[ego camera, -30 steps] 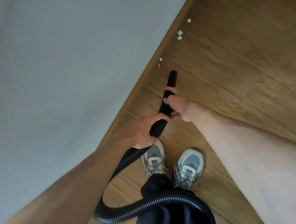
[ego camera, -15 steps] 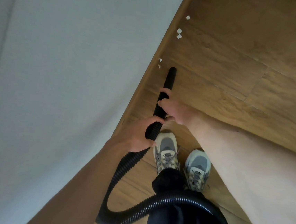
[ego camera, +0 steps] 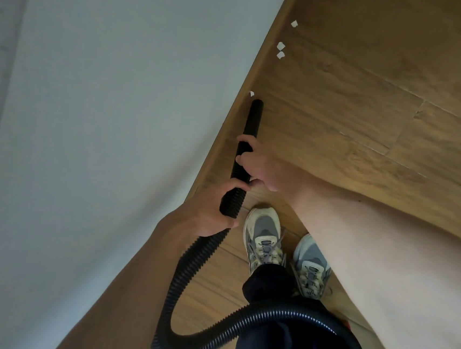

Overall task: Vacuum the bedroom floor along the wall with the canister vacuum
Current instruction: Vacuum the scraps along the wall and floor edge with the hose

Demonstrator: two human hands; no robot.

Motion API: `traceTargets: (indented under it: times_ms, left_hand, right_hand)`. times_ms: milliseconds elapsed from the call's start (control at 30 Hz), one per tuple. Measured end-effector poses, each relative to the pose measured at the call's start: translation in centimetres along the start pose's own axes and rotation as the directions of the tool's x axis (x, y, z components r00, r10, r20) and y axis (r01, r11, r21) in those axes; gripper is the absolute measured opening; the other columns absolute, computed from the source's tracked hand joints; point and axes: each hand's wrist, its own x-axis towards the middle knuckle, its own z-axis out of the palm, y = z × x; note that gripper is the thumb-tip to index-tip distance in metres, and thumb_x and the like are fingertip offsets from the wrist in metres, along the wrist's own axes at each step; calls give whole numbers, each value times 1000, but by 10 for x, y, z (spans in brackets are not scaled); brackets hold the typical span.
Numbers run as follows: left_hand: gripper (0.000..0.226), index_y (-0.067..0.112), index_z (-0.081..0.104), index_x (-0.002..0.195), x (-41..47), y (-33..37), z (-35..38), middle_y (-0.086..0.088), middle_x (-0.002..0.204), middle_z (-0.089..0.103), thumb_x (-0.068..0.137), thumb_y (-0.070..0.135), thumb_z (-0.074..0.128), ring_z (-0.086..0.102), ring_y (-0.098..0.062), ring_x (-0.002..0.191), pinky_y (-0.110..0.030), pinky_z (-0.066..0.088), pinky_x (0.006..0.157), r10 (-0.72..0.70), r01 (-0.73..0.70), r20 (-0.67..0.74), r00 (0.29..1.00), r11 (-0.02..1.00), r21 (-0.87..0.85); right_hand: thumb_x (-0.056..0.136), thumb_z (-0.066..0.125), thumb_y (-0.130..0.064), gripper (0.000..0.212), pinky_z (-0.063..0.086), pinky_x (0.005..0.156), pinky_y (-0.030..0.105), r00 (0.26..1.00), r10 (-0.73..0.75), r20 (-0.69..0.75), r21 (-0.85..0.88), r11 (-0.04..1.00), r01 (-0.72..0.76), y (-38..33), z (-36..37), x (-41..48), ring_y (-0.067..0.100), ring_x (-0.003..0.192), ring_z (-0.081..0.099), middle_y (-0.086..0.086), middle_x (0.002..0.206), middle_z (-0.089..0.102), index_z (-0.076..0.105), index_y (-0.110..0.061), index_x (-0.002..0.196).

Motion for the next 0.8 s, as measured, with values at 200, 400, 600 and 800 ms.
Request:
traceTargets:
  times_ms: [200, 400, 600, 800]
  left_hand:
    - [66, 42, 44, 136, -3, 1, -2, 1, 124, 53, 87, 8, 72, 56, -15, 107, -34, 58, 84, -10, 11, 9, 1000, 1000, -14]
    - [65, 42, 45, 136, -2, 4, -2, 3, 122, 54, 87, 9, 72, 56, -11, 103, -28, 56, 82, 20, -20, 1, 1000, 999, -26]
    - [65, 44, 47, 135, 5, 9, -6, 13, 116, 53, 86, 13, 75, 52, 1, 100, -12, 45, 73, 57, -58, -11, 998, 995, -86]
    - [65, 46, 47, 135, 7, 16, -18, 9, 124, 54, 86, 13, 76, 53, -7, 109, -14, 48, 78, 89, -94, -55, 995, 990, -105]
  right_hand:
    - [101, 41, -4, 54, 58, 84, 51, 1000, -12, 22, -25, 1000, 12, -1, 3, 2, 26, 92, 59, 1, 93, 51, 36, -35, 146]
    - [101, 40, -5, 53, 59, 81, 50, 1000, -18, 20, -26, 999, 18, -3, -3, 2, 27, 94, 62, 5, 100, 55, 38, -36, 144]
    - [101, 40, -4, 55, 60, 76, 44, 1000, -26, 4, -32, 999, 26, -13, -15, 4, 25, 91, 60, 6, 101, 55, 37, -34, 147]
    - [100, 41, -3, 55, 60, 64, 37, 999, -39, -19, -30, 999, 38, -32, -23, 5, 21, 84, 59, 4, 96, 53, 36, -32, 147]
